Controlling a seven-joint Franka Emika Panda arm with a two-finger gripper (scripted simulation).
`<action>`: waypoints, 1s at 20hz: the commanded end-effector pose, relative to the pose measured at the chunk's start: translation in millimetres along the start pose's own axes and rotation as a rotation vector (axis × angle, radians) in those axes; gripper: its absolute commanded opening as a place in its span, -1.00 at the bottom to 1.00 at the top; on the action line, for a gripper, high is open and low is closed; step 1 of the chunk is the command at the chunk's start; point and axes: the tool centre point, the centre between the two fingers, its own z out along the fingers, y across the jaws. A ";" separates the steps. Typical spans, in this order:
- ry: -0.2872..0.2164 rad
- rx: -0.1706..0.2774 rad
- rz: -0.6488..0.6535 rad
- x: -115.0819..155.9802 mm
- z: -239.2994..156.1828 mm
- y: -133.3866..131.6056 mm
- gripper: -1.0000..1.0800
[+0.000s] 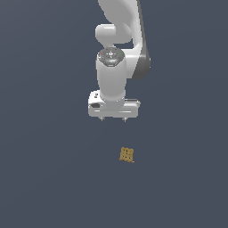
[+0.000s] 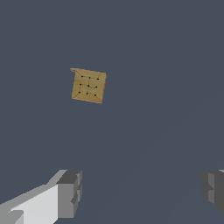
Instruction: Pick up the object and move it to a goal position.
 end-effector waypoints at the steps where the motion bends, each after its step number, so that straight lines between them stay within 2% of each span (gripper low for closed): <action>1: 0.000 0.000 0.000 0.0 0.0 0.0 0.92; 11: -0.018 -0.013 -0.026 -4.4 9.0 -21.7 0.92; 20: -0.018 -0.015 -0.063 -1.0 11.4 -23.0 0.92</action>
